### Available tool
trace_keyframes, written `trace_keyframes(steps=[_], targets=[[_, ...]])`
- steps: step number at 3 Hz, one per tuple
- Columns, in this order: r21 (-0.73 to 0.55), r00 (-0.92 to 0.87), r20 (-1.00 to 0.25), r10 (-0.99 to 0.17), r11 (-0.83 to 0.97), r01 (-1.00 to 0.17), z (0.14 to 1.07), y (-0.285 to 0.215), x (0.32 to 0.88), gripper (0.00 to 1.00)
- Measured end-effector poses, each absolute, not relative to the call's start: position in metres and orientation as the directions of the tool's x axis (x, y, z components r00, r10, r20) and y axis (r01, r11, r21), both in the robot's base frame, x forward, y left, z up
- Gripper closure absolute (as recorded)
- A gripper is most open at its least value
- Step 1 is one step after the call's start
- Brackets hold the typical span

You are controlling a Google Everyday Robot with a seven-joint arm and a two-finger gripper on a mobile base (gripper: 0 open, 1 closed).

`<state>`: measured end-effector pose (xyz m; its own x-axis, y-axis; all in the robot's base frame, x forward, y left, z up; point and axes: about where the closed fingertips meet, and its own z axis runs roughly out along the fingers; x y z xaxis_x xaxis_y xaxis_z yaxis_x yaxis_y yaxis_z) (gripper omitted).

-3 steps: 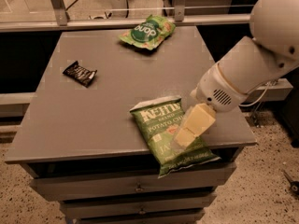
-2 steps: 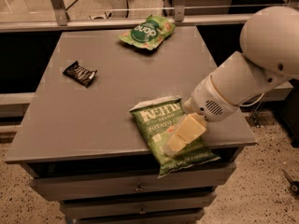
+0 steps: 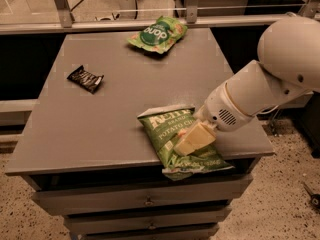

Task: Pick green jalapeno chip bag

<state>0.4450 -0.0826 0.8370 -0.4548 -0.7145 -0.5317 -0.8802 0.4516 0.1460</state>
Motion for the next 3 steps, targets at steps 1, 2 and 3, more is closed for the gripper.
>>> trace_keyframes(steps=[1,2,3], targets=[[0.130,-0.434,-0.575,-0.693,0.447,-0.885,0.856,-0.082,0.458,0.85],[0.119,-0.383,-0.651,-0.656,0.410,-0.904,0.888,-0.069,0.480,1.00],[0.116,-0.308,-0.770,-0.560,0.351,-0.929,0.933,-0.040,0.498,1.00]])
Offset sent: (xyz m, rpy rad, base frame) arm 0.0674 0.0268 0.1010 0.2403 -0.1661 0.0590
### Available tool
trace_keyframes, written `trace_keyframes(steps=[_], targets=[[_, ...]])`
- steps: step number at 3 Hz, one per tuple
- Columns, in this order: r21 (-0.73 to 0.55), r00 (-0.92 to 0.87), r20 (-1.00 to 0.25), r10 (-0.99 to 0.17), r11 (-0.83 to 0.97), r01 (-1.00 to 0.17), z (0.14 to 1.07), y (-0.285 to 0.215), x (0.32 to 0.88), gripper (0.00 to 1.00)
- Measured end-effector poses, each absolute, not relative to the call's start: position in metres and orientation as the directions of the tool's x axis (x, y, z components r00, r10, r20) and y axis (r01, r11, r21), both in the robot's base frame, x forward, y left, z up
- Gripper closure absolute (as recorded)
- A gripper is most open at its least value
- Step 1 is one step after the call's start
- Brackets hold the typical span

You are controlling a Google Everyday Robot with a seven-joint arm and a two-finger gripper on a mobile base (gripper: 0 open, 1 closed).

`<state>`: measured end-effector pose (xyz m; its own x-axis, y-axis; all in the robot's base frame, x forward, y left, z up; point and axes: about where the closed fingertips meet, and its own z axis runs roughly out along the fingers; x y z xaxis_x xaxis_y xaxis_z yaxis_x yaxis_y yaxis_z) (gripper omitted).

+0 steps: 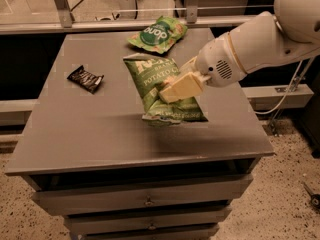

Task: Pick green jalapeno chip bag

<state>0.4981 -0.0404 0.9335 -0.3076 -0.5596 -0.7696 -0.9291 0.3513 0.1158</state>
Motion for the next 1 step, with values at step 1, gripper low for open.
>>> trace_keyframes(steps=[1], targets=[[0.115,-0.308,-0.768,-0.562,0.352,-0.929,0.9329,-0.0405,0.4980,1.00]])
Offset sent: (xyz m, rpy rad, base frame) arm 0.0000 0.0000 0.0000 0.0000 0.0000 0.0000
